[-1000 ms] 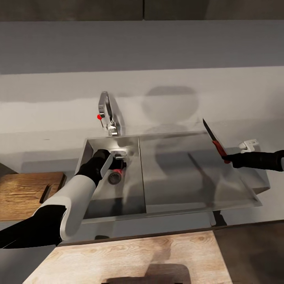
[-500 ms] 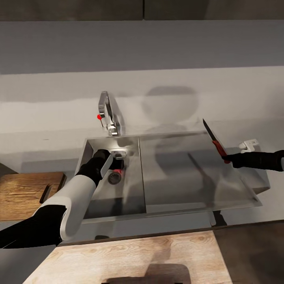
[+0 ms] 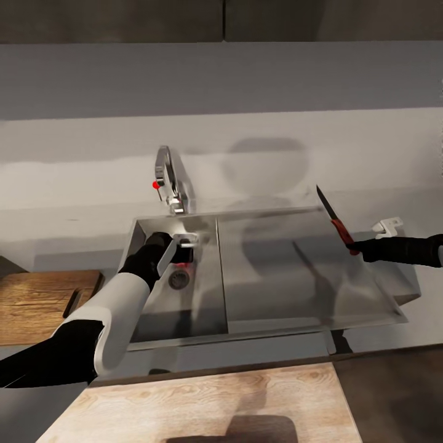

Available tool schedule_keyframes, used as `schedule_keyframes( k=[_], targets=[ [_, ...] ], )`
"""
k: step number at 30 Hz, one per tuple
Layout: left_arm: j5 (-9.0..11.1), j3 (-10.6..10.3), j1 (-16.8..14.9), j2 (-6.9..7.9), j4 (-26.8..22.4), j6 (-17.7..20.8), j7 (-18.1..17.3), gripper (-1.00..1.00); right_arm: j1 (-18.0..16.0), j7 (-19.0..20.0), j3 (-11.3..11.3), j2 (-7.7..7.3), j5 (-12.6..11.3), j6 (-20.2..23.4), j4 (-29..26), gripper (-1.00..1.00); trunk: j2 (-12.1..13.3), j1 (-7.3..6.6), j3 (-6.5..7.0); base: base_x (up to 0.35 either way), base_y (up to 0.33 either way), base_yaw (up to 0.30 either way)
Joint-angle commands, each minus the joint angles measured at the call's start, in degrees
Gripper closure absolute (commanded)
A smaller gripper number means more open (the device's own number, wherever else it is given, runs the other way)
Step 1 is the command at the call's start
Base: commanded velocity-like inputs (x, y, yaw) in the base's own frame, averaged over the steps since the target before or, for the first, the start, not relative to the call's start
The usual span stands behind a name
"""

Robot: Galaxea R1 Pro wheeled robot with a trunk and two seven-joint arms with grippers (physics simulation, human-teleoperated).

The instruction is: In the kitchen, take the Vidalia onion out of the sink, dice it on the chopping board with the paring knife, put the diced onion into the bowl on the countertop, then place both the paring knife and the chopping board into the sink.

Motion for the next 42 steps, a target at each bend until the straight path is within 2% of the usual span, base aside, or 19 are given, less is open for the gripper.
schedule_keyframes(
  k=[1, 8, 14, 22, 32, 42],
  targets=[
    [0.06, 0.19, -0.03, -0.08, -0.09, 0.26, 0.26, 1.00, -0.05, -0.12, -0.02, -0.02, -0.41, 0.46, 0.00, 1.00, -0.10, 0.04, 0.00, 0.000, 0.000, 0.000],
    [0.06, -0.04, -0.03, -0.36, -3.41, 0.29, 0.30, 1.00, -0.05, -0.12, -0.02, -0.02, -0.41, 0.44, 0.00, 1.00, -0.10, 0.04, 0.65, 0.000, 0.000, 0.000],
    [-0.01, -0.13, 0.00, -0.66, -3.82, 0.06, 0.32, 1.00, -0.05, -0.12, -0.02, -0.02, -0.39, 0.44, 0.00, 1.00, -0.10, 0.04, 1.20, 0.000, 0.000, 0.000],
    [-0.01, -0.16, 0.11, -0.90, -3.67, -3.35, 0.35, 1.00, -0.05, -0.12, -0.02, -0.02, -0.37, 0.45, 0.00, 1.00, -0.10, 0.04, 1.94, 0.000, 0.000, 0.000],
    [0.00, -0.14, 0.14, -0.90, -3.33, -3.83, 0.35, 1.00, -0.05, -0.12, -0.02, -0.02, -0.33, 0.47, 0.00, 1.00, -0.10, 0.04, 2.52, -0.006, 0.000, 0.000],
    [-0.02, -0.16, 0.14, -0.90, -3.31, -3.79, 0.35, 1.00, -0.05, -0.12, -0.02, -0.02, -0.32, 0.45, 0.00, 1.00, -0.10, 0.04, 2.55, -0.267, 0.000, 0.000]
  ],
)
